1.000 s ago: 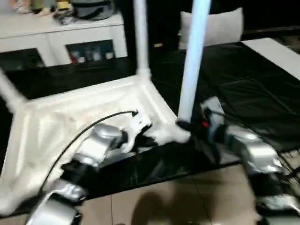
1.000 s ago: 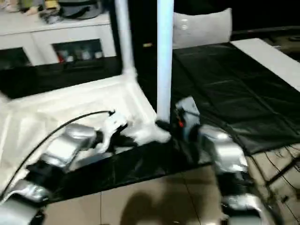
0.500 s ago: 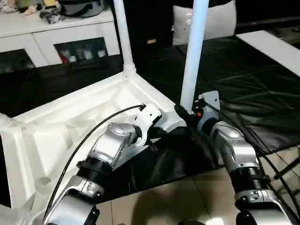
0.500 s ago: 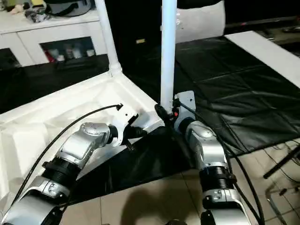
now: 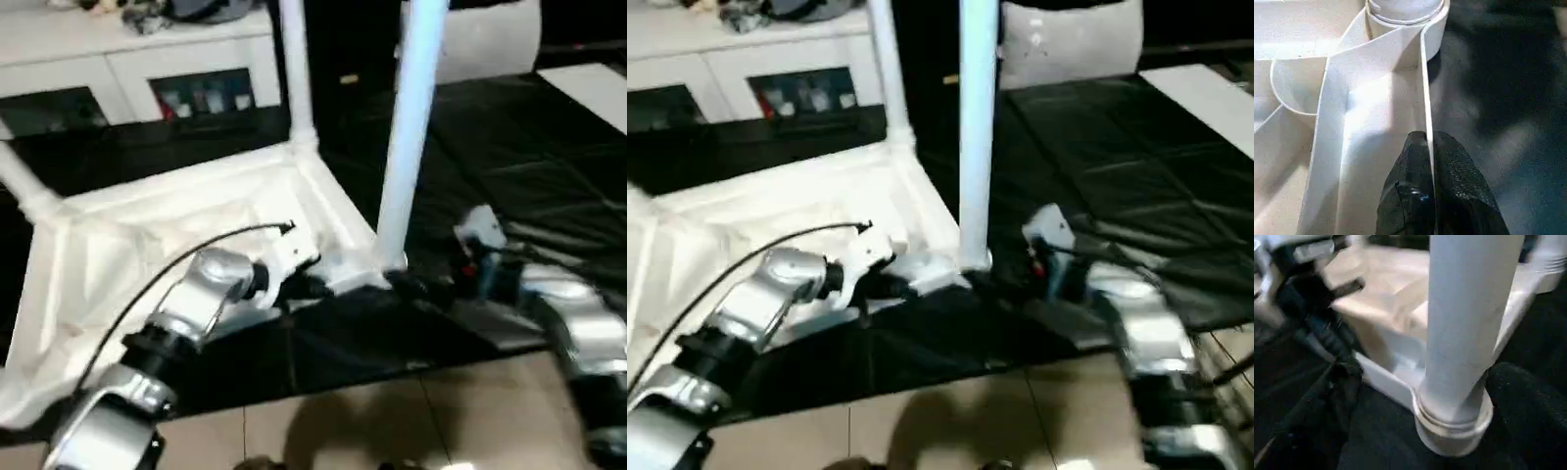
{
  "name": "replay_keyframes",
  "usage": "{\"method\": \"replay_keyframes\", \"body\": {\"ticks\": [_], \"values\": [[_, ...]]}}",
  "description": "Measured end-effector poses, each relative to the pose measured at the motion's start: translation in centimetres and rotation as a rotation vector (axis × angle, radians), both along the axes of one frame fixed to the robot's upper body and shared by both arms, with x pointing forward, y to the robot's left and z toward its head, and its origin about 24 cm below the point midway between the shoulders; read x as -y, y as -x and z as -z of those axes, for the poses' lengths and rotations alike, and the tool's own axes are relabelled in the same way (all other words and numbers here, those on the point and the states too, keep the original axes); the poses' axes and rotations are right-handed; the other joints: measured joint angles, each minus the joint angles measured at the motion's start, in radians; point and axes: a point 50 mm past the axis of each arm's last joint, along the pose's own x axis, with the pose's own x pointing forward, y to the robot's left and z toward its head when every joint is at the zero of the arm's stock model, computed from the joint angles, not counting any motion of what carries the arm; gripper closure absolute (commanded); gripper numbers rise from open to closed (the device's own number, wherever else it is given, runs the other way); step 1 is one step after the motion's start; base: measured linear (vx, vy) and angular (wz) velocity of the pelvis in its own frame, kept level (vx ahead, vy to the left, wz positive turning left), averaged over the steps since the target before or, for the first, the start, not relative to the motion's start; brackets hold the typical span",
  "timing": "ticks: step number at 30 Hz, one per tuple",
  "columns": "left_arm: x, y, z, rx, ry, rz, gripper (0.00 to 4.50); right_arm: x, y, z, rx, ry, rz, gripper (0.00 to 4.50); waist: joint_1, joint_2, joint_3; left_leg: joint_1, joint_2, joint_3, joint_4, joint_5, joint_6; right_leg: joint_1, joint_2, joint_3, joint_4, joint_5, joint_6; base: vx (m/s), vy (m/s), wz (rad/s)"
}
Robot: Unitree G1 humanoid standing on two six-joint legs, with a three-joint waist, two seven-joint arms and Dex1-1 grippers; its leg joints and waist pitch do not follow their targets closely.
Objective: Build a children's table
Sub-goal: Rotate leg to tighten
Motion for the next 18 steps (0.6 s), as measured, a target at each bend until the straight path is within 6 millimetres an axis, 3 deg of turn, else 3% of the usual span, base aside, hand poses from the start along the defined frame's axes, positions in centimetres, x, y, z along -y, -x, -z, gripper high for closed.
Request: {"method": "replay_keyframes", "body": {"ticks": [2,3,8,12,13,17,18], "values": [[-0.5,0.4,0.0,-0.009,-0.009,0.076,4.50,0.4,0.5,0.0,-0.023,0.008,-0.059,0.02,0.017,0.000,0.000,0.001,0.000,0.001,0.000,0.000,0.000,0.000,0.000,0.001,0.000,0.001,0.000,0.000,0.000,0.00],[-0.6,0.6,0.0,-0.008,-0.015,0.103,4.50,0.3,0.6,0.1,-0.027,0.008,-0.083,0.28,0.021,0.000,0.000,0.001,0.000,0.001,0.000,0.000,0.000,0.000,0.000,0.001,0.001,0.001,0.000,0.000,0.000,0.00],[-1.1,1.5,0.0,-0.013,-0.062,0.289,4.50,0.4,1.2,0.1,-0.073,0.050,-0.208,0.71,0.041,-0.001,0.000,0.001,0.000,0.002,0.001,0.000,0.000,0.000,0.000,0.002,0.001,0.001,0.000,0.000,0.000,0.00],[-1.5,1.9,-0.1,-0.015,-0.088,0.380,4.50,-0.1,1.8,0.2,-0.126,0.050,-0.320,0.93,0.046,-0.003,-0.001,0.001,0.000,0.003,0.002,0.000,0.000,0.000,0.000,0.002,0.002,0.001,0.000,0.000,0.000,0.00],[-1.6,2.0,-0.1,-0.018,-0.093,0.393,4.50,-0.3,1.9,0.1,-0.134,0.051,-0.343,1.20,0.046,-0.003,-0.001,0.001,0.000,0.003,0.002,0.000,0.000,0.000,0.000,0.003,0.003,0.001,0.000,0.000,0.000,0.00],[-1.5,2.1,-0.2,-0.018,-0.101,0.428,4.50,-0.6,2.2,0.3,-0.168,0.039,-0.388,1.27,0.047,-0.007,-0.002,0.002,0.000,0.003,0.004,0.000,0.000,0.000,-0.001,0.004,0.006,0.000,0.001,0.000,0.000,0.00],[-1.5,2.1,-0.2,-0.019,-0.102,0.432,4.50,-0.7,2.3,0.4,-0.175,0.034,-0.397,1.60,0.047,-0.007,-0.002,0.003,0.001,0.003,0.004,0.000,0.000,0.000,-0.001,0.004,0.007,0.000,0.001,0.000,0.000,0.00]]}}
